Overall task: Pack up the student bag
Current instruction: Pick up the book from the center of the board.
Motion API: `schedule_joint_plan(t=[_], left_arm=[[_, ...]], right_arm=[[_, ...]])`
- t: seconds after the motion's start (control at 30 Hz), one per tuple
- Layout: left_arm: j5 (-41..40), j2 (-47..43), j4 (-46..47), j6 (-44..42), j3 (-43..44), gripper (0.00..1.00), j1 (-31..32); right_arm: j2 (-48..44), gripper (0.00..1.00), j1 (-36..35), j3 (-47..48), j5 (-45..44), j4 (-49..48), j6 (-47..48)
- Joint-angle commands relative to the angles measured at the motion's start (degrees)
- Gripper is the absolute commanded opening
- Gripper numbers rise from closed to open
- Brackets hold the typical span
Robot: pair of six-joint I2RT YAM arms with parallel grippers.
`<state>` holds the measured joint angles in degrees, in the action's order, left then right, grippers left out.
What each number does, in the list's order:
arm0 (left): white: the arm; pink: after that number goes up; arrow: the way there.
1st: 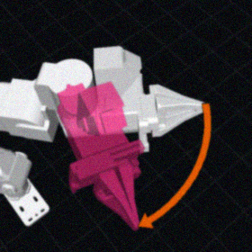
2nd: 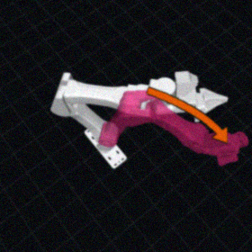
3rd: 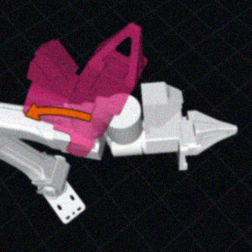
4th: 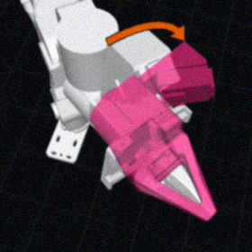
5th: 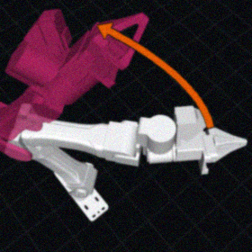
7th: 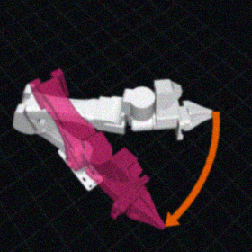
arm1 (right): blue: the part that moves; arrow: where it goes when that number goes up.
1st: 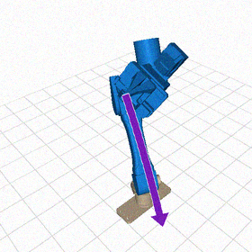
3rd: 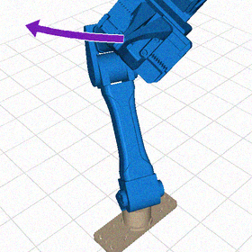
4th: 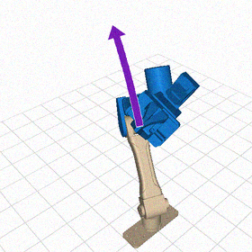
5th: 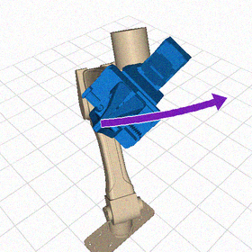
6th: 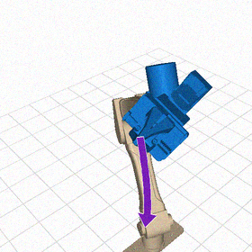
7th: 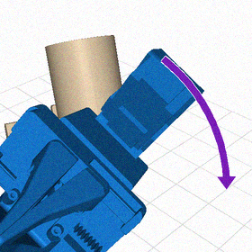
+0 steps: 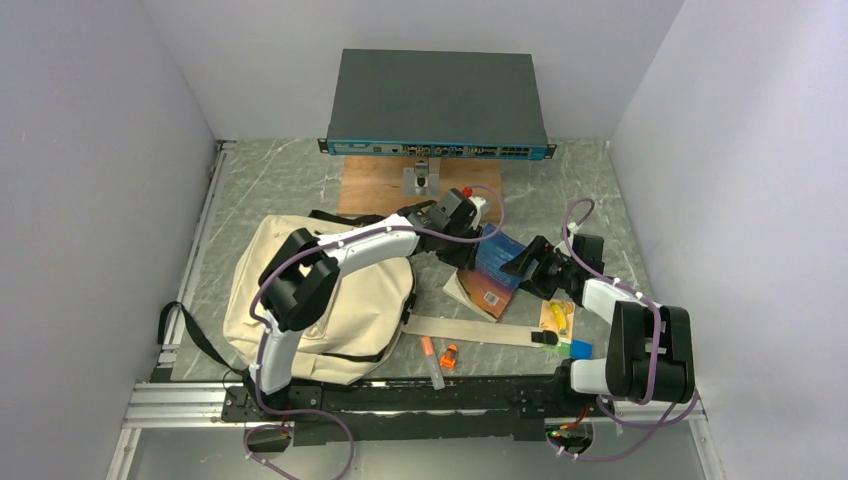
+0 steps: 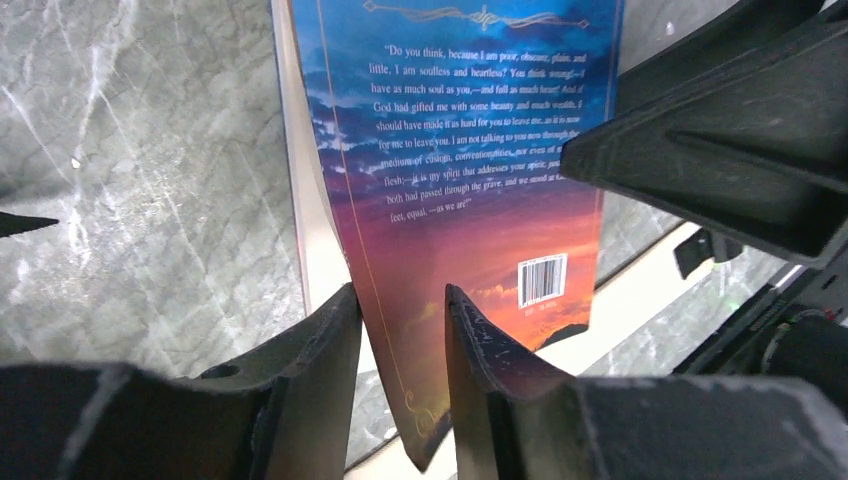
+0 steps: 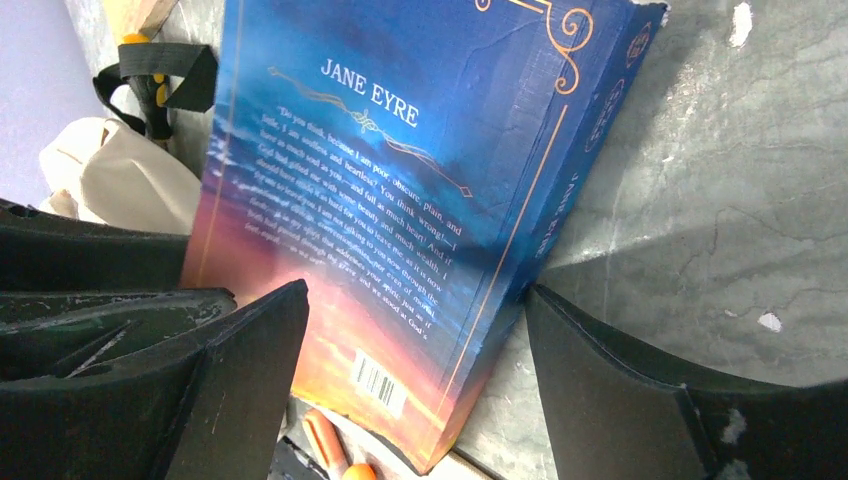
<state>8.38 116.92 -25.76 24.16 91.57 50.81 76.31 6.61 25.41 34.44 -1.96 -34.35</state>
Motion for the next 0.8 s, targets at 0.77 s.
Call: schedule_joint_plan(t=[0.77], left_arm=[[12.49, -9.39, 6.92, 16.39, -1.98, 0.0, -2.9]], right_arm=[[-6.34, 0.98, 0.81, -7.8, 5.9, -8.97, -9.38]])
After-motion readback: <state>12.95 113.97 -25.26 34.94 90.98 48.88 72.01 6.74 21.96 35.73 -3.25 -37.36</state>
